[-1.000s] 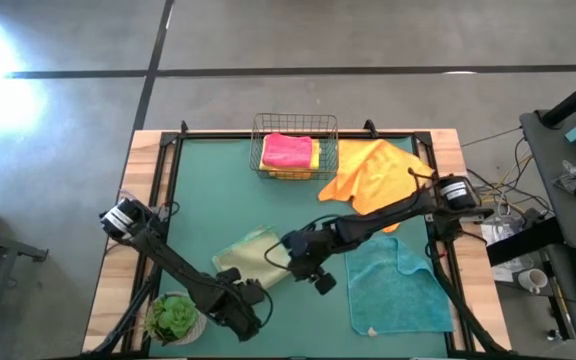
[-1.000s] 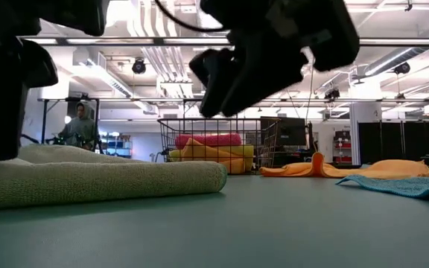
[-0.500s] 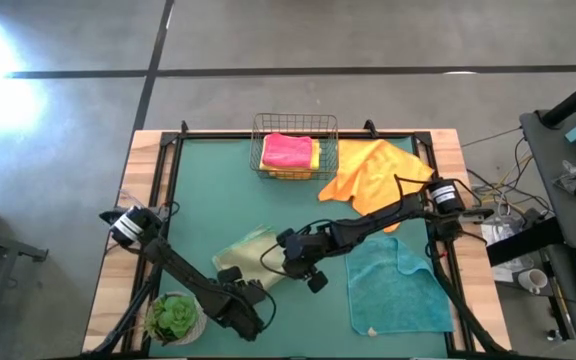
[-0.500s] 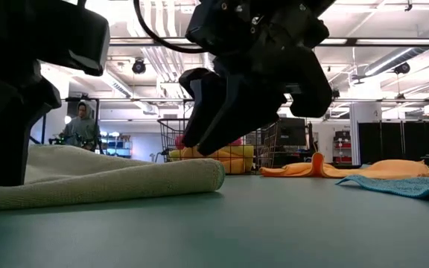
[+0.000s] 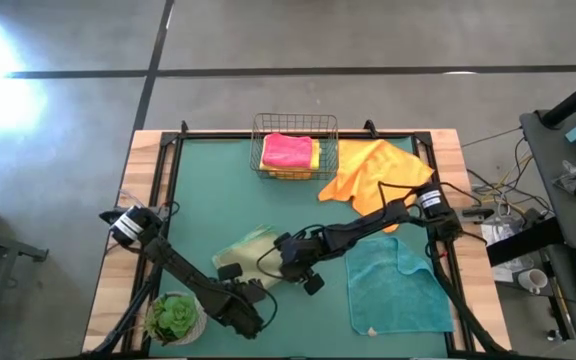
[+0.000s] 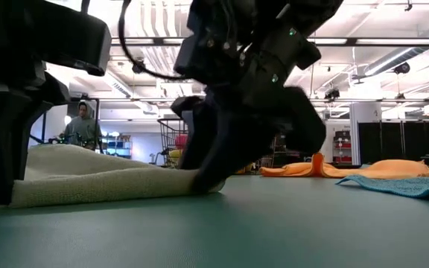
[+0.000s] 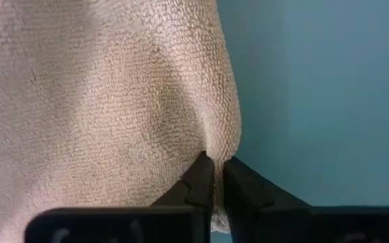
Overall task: Fold microfiber towels
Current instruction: Put the green microfiber towel into the wire basket
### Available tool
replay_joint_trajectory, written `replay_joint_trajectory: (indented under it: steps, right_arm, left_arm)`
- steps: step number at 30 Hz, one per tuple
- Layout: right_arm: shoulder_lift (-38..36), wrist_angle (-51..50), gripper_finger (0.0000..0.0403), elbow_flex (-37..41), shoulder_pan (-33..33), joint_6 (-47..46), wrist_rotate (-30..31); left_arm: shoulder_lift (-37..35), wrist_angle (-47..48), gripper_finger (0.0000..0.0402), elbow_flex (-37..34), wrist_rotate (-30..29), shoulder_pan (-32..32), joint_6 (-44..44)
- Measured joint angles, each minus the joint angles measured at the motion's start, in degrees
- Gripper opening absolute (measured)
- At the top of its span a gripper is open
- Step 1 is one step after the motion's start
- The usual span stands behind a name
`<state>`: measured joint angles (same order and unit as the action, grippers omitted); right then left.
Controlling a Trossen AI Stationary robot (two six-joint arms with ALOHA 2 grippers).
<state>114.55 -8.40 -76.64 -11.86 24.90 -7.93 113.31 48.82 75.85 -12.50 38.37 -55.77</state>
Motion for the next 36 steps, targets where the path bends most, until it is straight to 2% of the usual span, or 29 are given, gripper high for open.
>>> replay_joint_trajectory:
  steps: [7,15,21,27,33,36]
  right_arm:
    - [1.17,-0.69,0.0139,-0.67,-0.12,-1.72,2.45]
    - [1.14,-1.51,0.002,-1.01,0.15,-2.86,5.01]
    - [-1.65,-6.68,0.0012,-0.88,0.35,-5.37,5.95]
    - [-8.95,-12.17,0.0011,-0.88,0.11,-10.81,5.49]
    - [-15.19,-13.94,0.0011,-0.83,0.07,-17.32,5.77]
    - [-18.26,-15.33,0.0011,-0.83,0.17,-19.73,8.36]
  left_arm:
    - [-0.26,0.0,0.0003,-0.2,0.38,-0.46,1.59]
    - [-1.88,1.95,0.0001,-0.31,0.23,-2.59,5.91]
    - [-2.87,2.69,0.0001,0.18,0.14,-3.45,7.21]
    - [-7.16,5.09,0.0,3.04,-0.02,-4.27,9.49]
    - [-11.75,11.79,0.0,6.32,-0.43,-7.7,17.19]
    - [-14.28,15.22,0.0,6.68,-0.51,-9.85,21.82]
